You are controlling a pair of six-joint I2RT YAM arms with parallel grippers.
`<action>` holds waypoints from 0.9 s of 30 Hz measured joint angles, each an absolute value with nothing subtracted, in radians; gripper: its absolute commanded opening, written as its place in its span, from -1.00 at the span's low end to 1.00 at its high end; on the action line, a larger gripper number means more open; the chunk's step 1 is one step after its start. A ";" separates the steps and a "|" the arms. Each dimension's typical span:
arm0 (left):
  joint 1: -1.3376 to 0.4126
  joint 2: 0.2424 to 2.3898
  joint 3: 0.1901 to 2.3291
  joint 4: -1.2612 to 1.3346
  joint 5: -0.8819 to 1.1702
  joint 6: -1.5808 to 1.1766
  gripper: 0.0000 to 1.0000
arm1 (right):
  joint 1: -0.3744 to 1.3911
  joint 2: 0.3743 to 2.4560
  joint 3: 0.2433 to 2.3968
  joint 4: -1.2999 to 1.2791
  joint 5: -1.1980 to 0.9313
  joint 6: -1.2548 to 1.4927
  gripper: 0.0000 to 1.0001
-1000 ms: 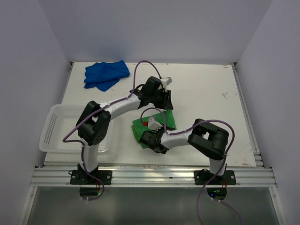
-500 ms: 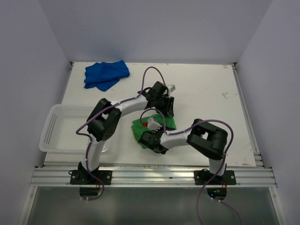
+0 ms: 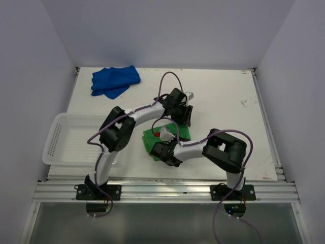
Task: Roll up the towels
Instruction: Roll the towel
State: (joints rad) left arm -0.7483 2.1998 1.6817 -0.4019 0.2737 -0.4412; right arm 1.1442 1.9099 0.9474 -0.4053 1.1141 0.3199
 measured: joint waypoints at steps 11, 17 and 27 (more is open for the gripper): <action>-0.778 2.213 1.718 -0.456 0.189 -0.406 0.12 | 1.145 1.910 0.947 -0.405 1.114 0.320 -1.00; -0.782 2.240 1.757 -0.495 0.151 -0.400 -0.16 | 1.145 1.910 0.947 -0.406 1.115 0.327 -1.00; -0.781 2.256 1.769 -0.514 0.116 -0.408 -0.84 | 1.150 1.910 0.947 -0.408 1.119 0.336 -1.00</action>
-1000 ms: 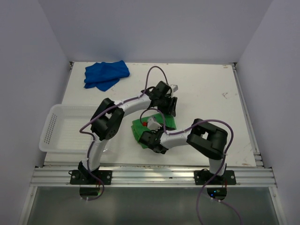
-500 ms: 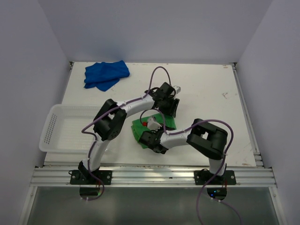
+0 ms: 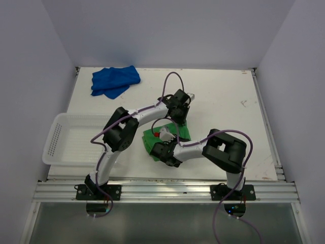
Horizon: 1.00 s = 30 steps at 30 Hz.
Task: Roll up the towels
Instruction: Roll the towel
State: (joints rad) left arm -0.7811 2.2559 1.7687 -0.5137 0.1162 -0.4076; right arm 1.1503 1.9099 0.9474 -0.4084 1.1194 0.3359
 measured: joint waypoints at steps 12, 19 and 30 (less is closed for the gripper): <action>-0.780 2.234 1.715 -0.455 0.123 -0.448 -1.00 | 1.153 1.870 0.933 -0.406 1.091 0.368 -0.92; -0.784 2.127 1.508 -0.272 0.127 -0.523 -1.00 | 1.174 1.798 0.879 -0.405 1.034 0.374 -0.59; -0.787 2.008 1.260 -0.028 0.088 -0.636 -1.00 | 1.176 1.586 0.814 -0.433 0.909 0.468 -0.08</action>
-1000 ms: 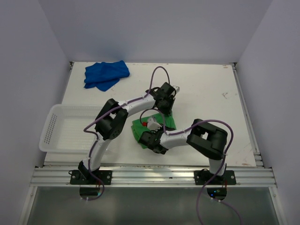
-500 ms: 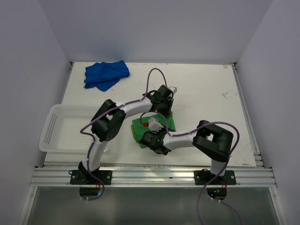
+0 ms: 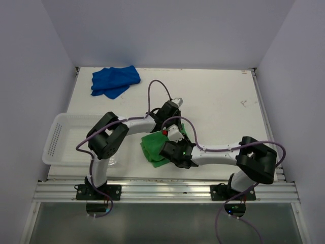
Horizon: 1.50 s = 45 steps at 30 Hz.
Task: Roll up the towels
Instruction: Roll the towel
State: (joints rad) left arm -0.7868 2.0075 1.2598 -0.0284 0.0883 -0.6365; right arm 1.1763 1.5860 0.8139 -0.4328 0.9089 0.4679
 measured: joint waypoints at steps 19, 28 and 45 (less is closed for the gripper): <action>-0.796 1.957 1.113 0.175 0.059 -0.682 -1.00 | 1.114 1.144 0.685 -0.375 0.684 0.530 -0.13; -0.818 1.907 1.013 0.258 0.038 -0.697 -1.00 | 0.715 1.047 0.621 -0.264 0.294 0.591 -0.49; -0.822 1.884 0.978 0.291 0.035 -0.697 -1.00 | 0.575 1.229 0.533 -0.059 -0.101 0.699 -0.14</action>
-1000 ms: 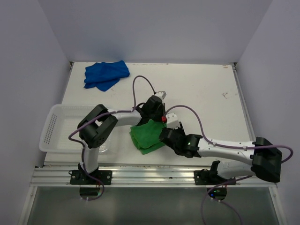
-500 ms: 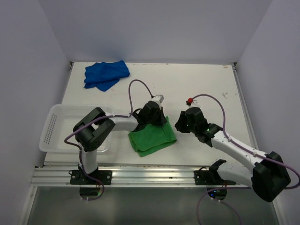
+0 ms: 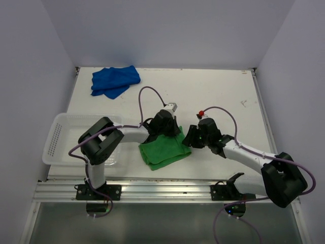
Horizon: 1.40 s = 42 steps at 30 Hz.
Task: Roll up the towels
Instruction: Roll the towel
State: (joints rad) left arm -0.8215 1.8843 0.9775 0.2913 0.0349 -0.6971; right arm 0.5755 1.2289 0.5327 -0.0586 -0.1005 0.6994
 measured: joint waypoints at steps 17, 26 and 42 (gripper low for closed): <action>-0.822 1.884 0.978 0.291 0.036 -0.697 -1.00 | 0.575 1.308 0.495 -0.006 -0.080 0.627 -0.35; -0.822 1.884 0.978 0.290 0.036 -0.697 -1.00 | 0.585 1.315 0.484 0.031 -0.072 0.593 -1.00; -0.768 1.830 1.053 0.153 0.081 -0.697 -0.53 | 0.921 1.293 0.505 -0.031 0.434 0.485 -1.00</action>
State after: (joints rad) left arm -0.7685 1.8297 1.0531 0.1532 0.0811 -0.6971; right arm 0.9211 1.2926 0.5049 -0.0311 0.4343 0.4850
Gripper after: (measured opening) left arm 0.212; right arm 0.174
